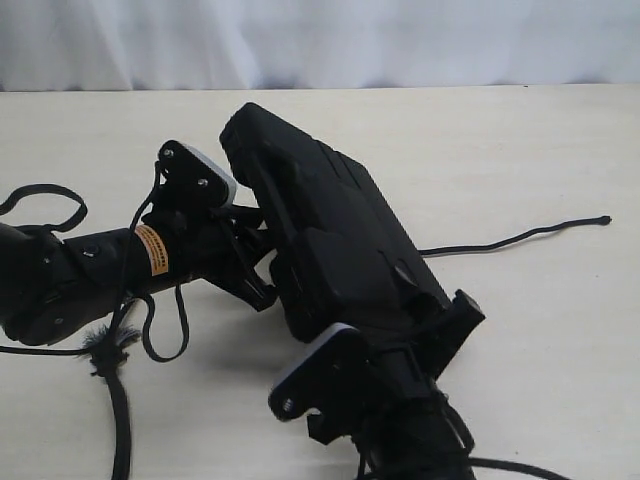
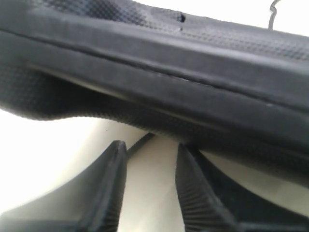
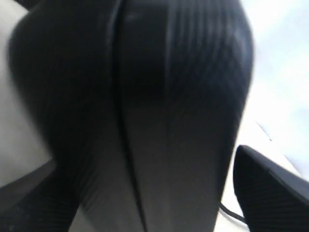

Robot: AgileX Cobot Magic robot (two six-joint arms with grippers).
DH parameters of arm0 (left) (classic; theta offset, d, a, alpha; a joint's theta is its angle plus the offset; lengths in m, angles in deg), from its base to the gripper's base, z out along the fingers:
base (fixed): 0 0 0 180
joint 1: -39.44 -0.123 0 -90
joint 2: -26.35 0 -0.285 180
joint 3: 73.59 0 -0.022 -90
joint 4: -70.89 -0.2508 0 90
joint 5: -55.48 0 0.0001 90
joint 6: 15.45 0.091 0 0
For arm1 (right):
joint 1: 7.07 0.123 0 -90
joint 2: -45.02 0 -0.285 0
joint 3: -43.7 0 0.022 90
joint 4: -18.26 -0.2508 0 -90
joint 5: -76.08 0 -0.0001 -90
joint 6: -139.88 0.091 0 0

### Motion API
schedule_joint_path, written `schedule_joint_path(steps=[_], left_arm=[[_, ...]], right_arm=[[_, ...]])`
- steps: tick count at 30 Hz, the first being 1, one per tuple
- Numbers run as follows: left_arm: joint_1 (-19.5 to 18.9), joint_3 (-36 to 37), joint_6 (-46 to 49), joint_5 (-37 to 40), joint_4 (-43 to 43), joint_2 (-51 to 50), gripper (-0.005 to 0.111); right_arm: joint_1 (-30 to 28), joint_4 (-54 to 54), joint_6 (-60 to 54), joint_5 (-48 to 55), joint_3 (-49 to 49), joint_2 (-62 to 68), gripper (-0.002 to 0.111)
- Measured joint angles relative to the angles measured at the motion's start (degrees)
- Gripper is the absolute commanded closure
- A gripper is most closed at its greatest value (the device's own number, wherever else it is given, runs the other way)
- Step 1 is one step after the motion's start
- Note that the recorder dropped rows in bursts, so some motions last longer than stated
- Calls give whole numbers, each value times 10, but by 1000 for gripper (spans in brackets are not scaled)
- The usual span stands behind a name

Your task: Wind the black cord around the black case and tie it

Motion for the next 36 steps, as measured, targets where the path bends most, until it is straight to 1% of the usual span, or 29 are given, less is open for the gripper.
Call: schedule_joint_path(steps=[1,3,4,8,9,14,16,17,18,19,21,24,26,30,33,34,36], left_arm=[[0,0,0,0,0,0,72],[0,0,0,-1,-1,0,72],[0,0,0,-1,-1,0,72],[0,-2,0,-11,-2,0,72],[0,-3,0,-14,-2,0,72],[0,-3,0,-18,-2,0,72],[0,-3,0,4,-2,14,72],[0,-3,0,36,-2,37,72],[0,-3,0,69,-2,65,72],[0,-3,0,95,-2,83,72],[0,-4,0,139,-5,107,72],[6,-25,0,213,-14,120,72],[30,-62,0,310,-17,122,72],[68,-135,12,454,-28,122,72],[72,-166,14,522,-62,122,72],[72,-172,14,546,-97,122,72],[72,-175,16,562,-153,122,72]], right_arm=[[-7,0,-6,0,-7,1,32],[-24,1,-16,-1,-18,3,41],[-28,1,-18,-1,-21,3,50],[-35,0,-21,-2,-25,6,96],[-35,0,-21,-2,-25,6,104],[-36,0,-13,-2,-25,6,104],[-41,-5,-5,-13,-25,-14,104],[-69,-6,-1,-55,-25,-48,104],[-109,2,0,-100,-25,-75,104],[-136,7,0,-126,-26,-90,104],[-161,8,-18,-153,-27,-108,104],[-165,6,-33,-165,-27,-120,104],[-167,2,-35,-168,-27,-124,104],[-167,1,-36,-169,-27,-126,104],[-167,1,-36,-168,-27,-126,104],[-167,1,-36,-167,-27,-126,104],[-167,1,-38,-167,-27,-126,104]])
